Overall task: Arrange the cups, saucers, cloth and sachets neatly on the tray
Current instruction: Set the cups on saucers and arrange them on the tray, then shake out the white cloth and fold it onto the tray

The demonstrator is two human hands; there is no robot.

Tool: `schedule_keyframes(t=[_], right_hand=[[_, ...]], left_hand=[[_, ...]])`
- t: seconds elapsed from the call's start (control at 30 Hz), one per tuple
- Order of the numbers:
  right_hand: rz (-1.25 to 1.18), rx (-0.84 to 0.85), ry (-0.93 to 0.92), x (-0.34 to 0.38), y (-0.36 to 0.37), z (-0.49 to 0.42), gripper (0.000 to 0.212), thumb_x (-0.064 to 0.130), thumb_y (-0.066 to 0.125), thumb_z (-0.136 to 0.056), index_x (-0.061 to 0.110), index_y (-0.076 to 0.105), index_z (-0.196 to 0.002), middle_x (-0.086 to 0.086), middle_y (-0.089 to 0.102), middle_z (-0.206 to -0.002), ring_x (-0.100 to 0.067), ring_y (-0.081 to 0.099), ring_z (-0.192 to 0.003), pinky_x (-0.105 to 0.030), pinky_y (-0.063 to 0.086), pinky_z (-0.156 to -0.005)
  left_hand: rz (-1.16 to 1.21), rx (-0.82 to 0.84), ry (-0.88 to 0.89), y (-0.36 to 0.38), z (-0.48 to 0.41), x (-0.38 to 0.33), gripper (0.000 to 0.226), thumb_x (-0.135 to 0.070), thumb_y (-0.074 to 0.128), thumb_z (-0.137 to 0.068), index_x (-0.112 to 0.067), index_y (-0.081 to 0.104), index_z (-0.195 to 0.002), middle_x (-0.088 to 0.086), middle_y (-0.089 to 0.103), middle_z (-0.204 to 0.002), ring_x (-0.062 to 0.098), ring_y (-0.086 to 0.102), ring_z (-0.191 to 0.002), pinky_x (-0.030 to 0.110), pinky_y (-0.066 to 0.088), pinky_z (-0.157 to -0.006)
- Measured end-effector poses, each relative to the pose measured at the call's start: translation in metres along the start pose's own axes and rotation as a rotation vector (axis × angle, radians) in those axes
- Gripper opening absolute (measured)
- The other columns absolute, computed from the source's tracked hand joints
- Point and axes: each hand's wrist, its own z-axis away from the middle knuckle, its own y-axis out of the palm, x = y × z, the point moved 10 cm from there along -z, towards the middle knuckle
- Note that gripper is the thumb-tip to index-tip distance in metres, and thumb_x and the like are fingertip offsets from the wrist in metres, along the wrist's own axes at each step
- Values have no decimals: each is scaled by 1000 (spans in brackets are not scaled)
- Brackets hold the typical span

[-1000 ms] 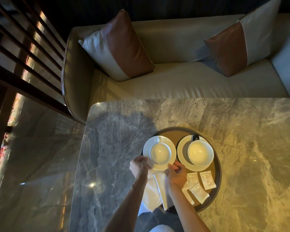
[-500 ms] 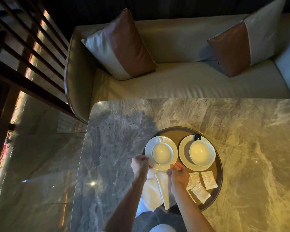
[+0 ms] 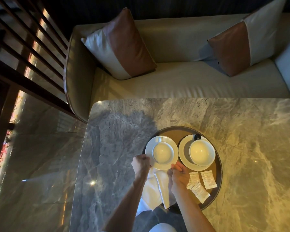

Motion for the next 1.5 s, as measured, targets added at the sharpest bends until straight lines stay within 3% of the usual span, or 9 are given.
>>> schedule_keyframes(t=[0.17,0.53,0.77,0.9,1.03,1.23,1.33,1.4,1.5], right_hand=[[3,21,22,-2,-1,-2,29,-8,65,-83,20,71,-85,-5,69,-92,-22,64,-86,-30,55,-71],[-30,31,12,-8,-1,-5,24,-4,68,-83,20,72,-82,-5,68,-84,-23,63,-83,-30,53,-67],[-8,44,21,-1,-2,-3,19,-2,68,-85,10,71,-99,-7,68,-93,-18,63,-82,-24,51,-64],[136,114,-55,10,-4,-2,21,4,69,-87,8,70,-107,-5,70,-95,-13,65,-80,-20,51,-64],[349,114,-130,13,-19,0,24,15,66,-91,15,69,-115,-1,68,-109,-23,61,-107,-38,48,-100],[688,228,-647,34,-30,46,9,28,60,-95,35,66,-93,17,69,-93,-7,64,-94,-30,55,-86],[980,269,-797,22,-28,66,22,43,66,-88,28,68,-104,15,70,-98,-7,65,-93,-29,56,-86],[1173,262,-846,9,-28,71,39,51,70,-81,27,65,-112,14,68,-105,-10,64,-97,-28,54,-89],[1281,236,-769,-8,-34,70,47,47,73,-81,27,58,-120,9,66,-116,-15,63,-106,-31,53,-95]], left_hand=[[-39,-13,-26,-1,1,-1,15,6,47,-68,7,61,-63,16,58,-63,26,48,-57,52,61,-63],[-14,-41,-73,-7,3,0,37,9,52,-68,-21,52,-48,9,56,-61,27,54,-61,57,60,-66],[-41,4,-43,-4,6,-7,25,5,51,-71,-14,58,-57,15,62,-68,29,58,-64,56,60,-70],[-3,68,-67,-5,9,-3,22,0,56,-77,-12,63,-60,13,68,-68,36,72,-74,46,62,-70],[-8,78,-37,-13,17,0,14,0,51,-76,3,60,-66,19,65,-68,29,62,-68,37,54,-67],[-384,-76,312,-40,51,-19,17,-1,47,-86,-4,62,-78,15,62,-71,29,52,-68,32,35,-61],[-600,-7,368,-33,72,2,15,-14,53,-90,-11,64,-100,8,66,-99,32,57,-94,36,42,-81],[-720,91,301,-27,80,30,32,-30,56,-92,-22,56,-123,0,56,-123,27,48,-117,38,37,-99],[-806,160,346,-24,95,55,48,-29,56,-94,-23,42,-139,0,45,-139,22,40,-127,35,33,-107]])
